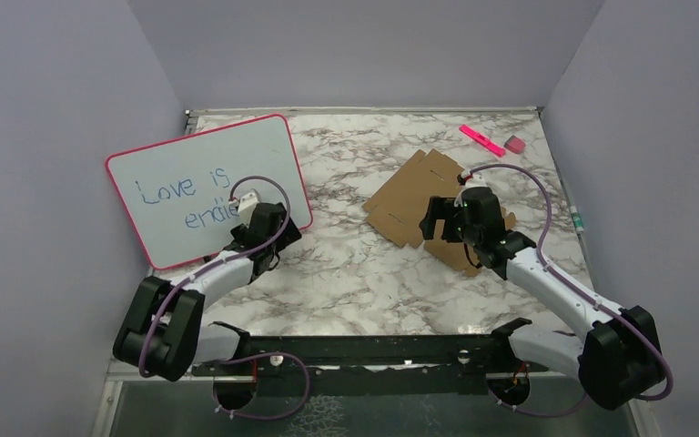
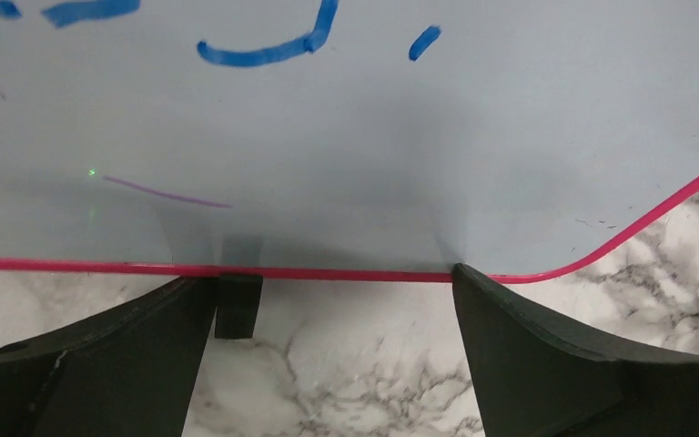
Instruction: Fold the paper box
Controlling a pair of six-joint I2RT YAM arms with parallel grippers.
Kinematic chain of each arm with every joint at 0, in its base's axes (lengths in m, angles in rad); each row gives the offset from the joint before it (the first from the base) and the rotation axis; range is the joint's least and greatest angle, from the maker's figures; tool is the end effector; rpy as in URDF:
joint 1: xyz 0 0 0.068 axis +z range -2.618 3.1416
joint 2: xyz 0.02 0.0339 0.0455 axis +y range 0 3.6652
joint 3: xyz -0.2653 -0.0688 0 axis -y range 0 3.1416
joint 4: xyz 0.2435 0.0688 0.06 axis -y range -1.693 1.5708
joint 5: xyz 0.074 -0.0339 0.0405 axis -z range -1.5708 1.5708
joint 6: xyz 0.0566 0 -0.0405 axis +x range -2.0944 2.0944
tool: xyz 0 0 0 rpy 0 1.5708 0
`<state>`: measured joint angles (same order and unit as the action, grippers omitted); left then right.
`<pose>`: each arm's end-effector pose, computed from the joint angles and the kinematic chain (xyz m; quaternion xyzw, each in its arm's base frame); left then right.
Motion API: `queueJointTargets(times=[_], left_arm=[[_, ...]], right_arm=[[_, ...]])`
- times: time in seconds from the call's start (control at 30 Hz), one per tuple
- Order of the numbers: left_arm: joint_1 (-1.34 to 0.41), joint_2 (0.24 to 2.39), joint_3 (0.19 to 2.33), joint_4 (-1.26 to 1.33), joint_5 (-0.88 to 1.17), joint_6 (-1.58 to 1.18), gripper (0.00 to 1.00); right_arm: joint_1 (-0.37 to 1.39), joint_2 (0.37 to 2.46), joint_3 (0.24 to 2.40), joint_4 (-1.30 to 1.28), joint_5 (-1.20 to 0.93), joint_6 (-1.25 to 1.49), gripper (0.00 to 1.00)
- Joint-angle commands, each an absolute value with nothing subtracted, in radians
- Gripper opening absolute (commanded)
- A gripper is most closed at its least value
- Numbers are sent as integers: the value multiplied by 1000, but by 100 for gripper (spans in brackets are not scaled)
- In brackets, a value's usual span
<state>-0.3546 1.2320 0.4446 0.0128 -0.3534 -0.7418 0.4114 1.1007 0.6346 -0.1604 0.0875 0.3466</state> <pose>0.2291 -0.0639 0.1446 -0.2415 0.8774 -0.0606 0.4102 0.2311 0.0954 0.2177 -0.0089 0.8899 0.1319 0.4365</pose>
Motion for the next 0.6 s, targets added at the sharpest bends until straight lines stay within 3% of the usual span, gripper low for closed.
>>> queueJointTargets(times=[0.0,0.33,0.57], left_arm=[[-321,1354,553,156,-329,-727,99],[-278,1654,810,193,-336,-662,99],[-280,1710,891,157,-275,-640,99]], right_arm=[[413,1105,648,-140,129,345,100],[413,1179,673,-165,146,343,100],[413,1248,677,-185,127,347,100]])
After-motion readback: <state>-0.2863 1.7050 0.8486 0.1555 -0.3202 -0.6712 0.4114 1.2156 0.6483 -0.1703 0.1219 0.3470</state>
